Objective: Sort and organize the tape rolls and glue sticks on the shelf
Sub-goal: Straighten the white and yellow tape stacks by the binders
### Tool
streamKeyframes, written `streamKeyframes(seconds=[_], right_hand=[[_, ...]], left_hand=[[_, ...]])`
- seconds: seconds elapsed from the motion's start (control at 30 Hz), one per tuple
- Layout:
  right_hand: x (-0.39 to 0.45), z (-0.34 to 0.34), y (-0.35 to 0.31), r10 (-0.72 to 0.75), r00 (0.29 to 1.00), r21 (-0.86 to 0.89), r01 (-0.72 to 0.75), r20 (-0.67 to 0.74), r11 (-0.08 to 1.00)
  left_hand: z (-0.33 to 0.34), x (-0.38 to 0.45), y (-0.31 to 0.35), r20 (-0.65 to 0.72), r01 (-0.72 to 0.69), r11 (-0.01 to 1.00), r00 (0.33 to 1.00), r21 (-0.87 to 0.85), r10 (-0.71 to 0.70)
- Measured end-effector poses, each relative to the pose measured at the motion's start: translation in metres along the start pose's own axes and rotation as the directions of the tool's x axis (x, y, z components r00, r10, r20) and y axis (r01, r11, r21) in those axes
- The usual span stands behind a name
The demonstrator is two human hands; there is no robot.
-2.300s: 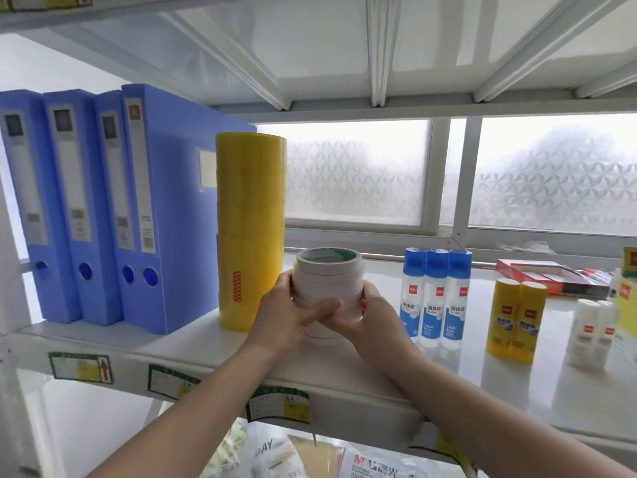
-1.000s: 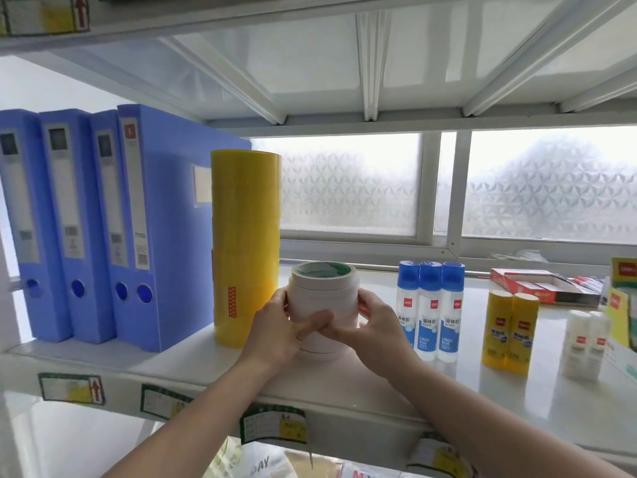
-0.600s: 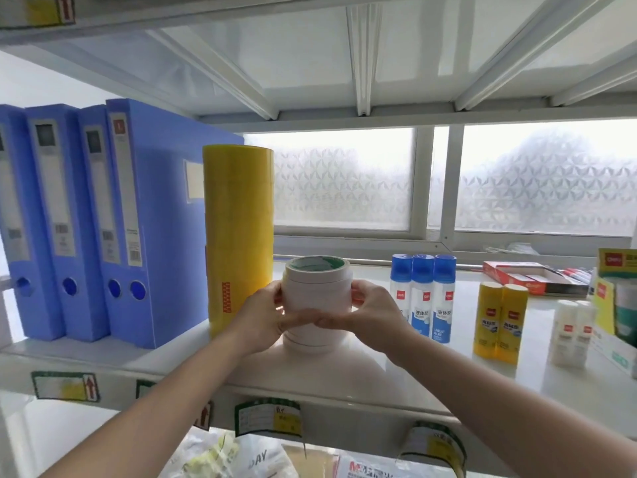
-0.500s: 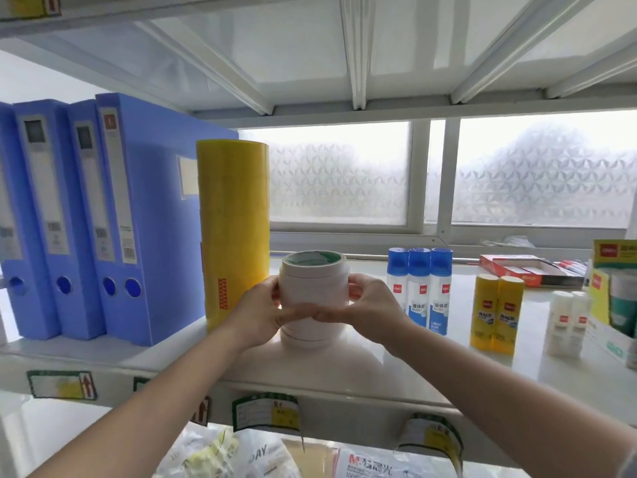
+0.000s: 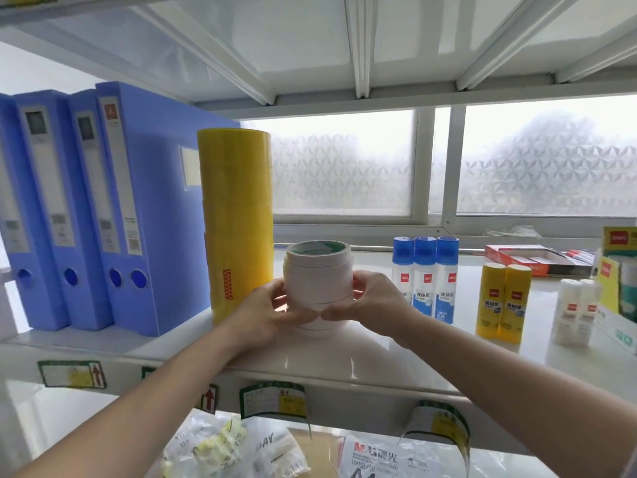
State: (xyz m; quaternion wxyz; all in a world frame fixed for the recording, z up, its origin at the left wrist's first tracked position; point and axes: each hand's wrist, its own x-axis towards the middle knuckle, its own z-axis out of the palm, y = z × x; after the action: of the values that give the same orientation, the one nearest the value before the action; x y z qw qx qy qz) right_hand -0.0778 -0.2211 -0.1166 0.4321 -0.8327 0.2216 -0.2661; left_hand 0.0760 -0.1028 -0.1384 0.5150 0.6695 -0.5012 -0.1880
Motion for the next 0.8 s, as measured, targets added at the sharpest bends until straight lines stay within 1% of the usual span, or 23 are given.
streamKeyframes(seconds=[0.13,0.2,0.33,0.43,0.8], right_hand=[[0.0044,-0.0016,0.0006,0.033,0.999,0.002,-0.033,0.034,0.999],[0.0045,-0.0008,0.0021,0.029,0.999,0.003,-0.029,0.024,1.0],[0.0044,0.0005,0.004,-0.002,1.0,-0.023,0.002,-0.005,1.0],[0.0045,0.0024,0.0043,-0.023,1.0,-0.034,0.023,-0.009,0.999],[0.0045,0.0054,0.0063,-0.027,0.999,-0.122,0.024,-0.021,0.992]], left_hand=[[0.0012,0.0011,-0.0022,-0.04,-0.022,1.0,0.999,-0.006,0.022],[0.0018,0.0016,-0.0044,-0.05,-0.038,0.999,0.998,-0.013,0.037],[0.0023,0.0008,-0.0069,-0.063,-0.051,0.998,0.997,0.039,0.053],[0.0032,0.001,-0.0073,-0.074,-0.039,0.995,0.996,0.086,0.046],[0.0099,0.002,-0.0023,-0.176,0.0,0.998,0.984,0.068,0.012]])
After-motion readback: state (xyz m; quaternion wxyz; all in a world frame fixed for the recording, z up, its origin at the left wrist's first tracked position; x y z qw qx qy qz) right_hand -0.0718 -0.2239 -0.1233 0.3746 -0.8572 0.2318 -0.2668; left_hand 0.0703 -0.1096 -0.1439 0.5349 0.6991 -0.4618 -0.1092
